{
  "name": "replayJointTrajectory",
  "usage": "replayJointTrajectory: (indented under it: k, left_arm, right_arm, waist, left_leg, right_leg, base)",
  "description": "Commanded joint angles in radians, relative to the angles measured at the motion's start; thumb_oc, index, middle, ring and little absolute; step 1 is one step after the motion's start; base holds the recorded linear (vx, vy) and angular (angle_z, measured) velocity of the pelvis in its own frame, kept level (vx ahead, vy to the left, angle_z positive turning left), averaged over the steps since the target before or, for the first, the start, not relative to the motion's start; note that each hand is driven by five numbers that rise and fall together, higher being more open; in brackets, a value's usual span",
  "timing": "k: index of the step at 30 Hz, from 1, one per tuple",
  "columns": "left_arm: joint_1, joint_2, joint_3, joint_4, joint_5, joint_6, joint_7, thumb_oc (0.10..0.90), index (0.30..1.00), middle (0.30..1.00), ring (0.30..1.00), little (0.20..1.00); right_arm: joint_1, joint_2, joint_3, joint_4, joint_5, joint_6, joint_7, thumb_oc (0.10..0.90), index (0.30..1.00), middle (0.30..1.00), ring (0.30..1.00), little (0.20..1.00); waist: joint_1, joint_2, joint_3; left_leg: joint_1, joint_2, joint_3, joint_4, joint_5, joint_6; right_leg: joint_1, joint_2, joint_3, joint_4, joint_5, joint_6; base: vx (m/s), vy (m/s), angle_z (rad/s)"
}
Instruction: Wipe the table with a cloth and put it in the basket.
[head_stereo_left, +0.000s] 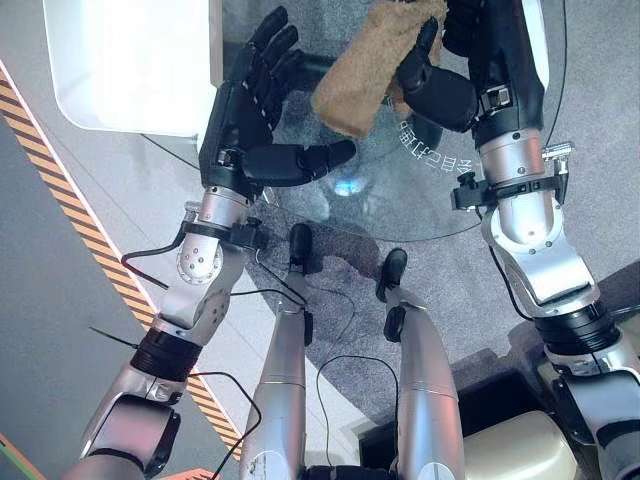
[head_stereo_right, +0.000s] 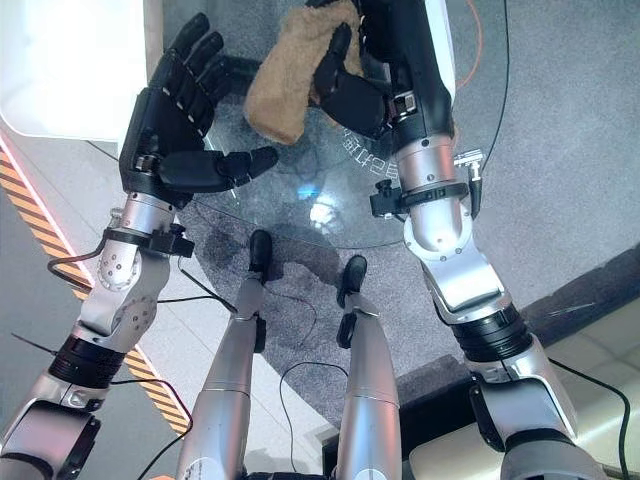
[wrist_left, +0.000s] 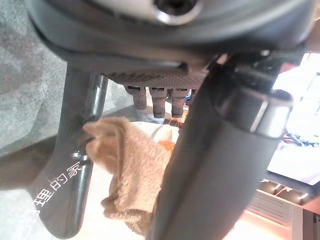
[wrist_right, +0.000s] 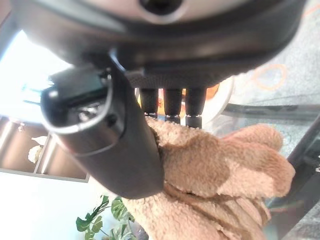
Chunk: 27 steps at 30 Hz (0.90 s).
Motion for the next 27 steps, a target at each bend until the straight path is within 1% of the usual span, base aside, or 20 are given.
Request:
replayJointTrajectory:
  k: [1, 11, 27]
  left_arm:
    - [-0.096, -0.033, 0.01, -0.077, 0.011, -0.048, -0.019, 0.8, 0.9, 0.9, 0.9, 0.9]
    - [-0.152, -0.046, -0.025, -0.067, 0.04, -0.012, 0.015, 0.8, 0.9, 0.9, 0.9, 0.9]
    - [-0.246, -0.072, -0.061, -0.054, 0.086, 0.013, 0.053, 0.8, 0.9, 0.9, 0.9, 0.9]
  right_arm:
    - [-0.19, 0.02, -0.041, -0.242, 0.031, -0.161, 0.007, 0.1, 0.3, 0.3, 0.3, 0.2]
    - [-0.214, 0.035, -0.012, -0.249, 0.046, -0.161, 0.018, 0.1, 0.3, 0.3, 0.3, 0.2]
    - [-0.243, 0.07, 0.023, -0.246, 0.067, -0.151, 0.053, 0.1, 0.3, 0.3, 0.3, 0.2]
  waist:
    - [-0.024, -0.015, -0.023]
    - [-0.034, -0.015, -0.023]
    - [-0.048, -0.018, -0.023]
  left_leg:
    - [0.067, -0.081, 0.112, 0.083, -0.122, 0.086]
    - [0.068, -0.077, 0.117, 0.078, -0.119, 0.083]
    - [0.065, -0.072, 0.121, 0.079, -0.116, 0.078]
  right_leg:
    - [0.112, 0.093, -0.008, -0.244, 0.168, 0.025]
    - [0.113, 0.094, -0.004, -0.248, 0.168, 0.027]
    - [0.11, 0.095, 0.002, -0.248, 0.167, 0.027]
  base:
    - [0.0, 0.0, 0.0]
    - [0.0, 0.0, 0.0]
    - [0.0, 0.0, 0.0]
